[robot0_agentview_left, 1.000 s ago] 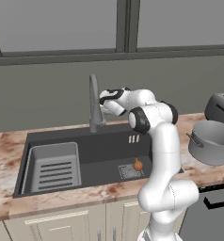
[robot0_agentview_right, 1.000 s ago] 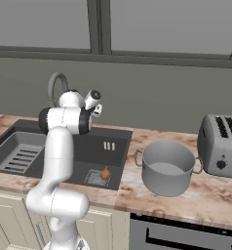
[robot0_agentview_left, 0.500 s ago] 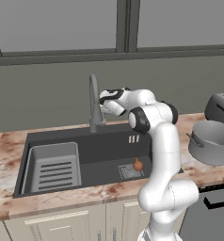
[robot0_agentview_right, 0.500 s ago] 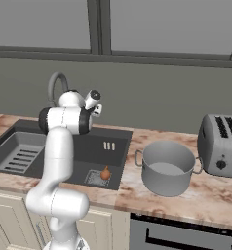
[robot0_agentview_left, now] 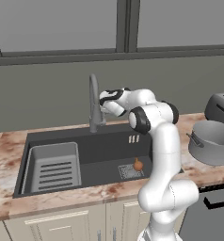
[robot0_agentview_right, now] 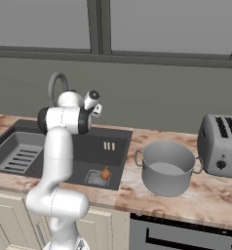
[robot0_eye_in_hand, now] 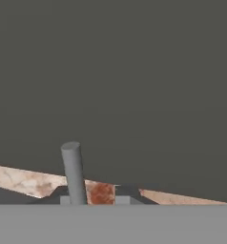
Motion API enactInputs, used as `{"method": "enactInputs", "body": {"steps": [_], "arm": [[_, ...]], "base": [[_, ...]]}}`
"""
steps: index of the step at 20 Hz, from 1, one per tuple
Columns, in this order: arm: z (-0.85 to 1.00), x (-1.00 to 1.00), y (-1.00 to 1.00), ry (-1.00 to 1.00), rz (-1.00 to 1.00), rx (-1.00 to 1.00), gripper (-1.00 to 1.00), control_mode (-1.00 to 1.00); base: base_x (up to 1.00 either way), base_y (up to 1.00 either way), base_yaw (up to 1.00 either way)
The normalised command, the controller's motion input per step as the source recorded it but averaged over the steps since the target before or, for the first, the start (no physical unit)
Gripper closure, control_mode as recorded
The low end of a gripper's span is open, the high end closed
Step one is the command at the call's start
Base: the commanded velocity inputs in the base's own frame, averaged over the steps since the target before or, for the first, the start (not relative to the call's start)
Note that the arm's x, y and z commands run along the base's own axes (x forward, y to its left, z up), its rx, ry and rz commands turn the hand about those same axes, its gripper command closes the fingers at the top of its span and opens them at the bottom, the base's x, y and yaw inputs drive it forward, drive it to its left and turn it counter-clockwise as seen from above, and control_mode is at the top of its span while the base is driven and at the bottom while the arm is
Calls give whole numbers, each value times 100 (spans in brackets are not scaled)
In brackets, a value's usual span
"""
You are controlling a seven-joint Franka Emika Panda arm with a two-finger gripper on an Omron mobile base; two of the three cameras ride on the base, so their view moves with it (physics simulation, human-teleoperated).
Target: Dump the onion from the pot into the sink. Then turn on the water and wash the onion. Then turn off the water and put the onion back in the pot.
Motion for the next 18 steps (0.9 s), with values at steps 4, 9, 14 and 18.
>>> {"method": "enactInputs", "body": {"steps": [4,9,14,18], "arm": [[-2,-13,-50,0,-8,0,100,-100],[-6,-22,-60,0,-8,0,100,-100],[-12,-27,-61,0,-8,1,100,-100],[-19,-28,-52,0,-7,3,100,-100]], "base": [[0,0,0],[0,0,0],[0,0,0],[0,0,0]]}}
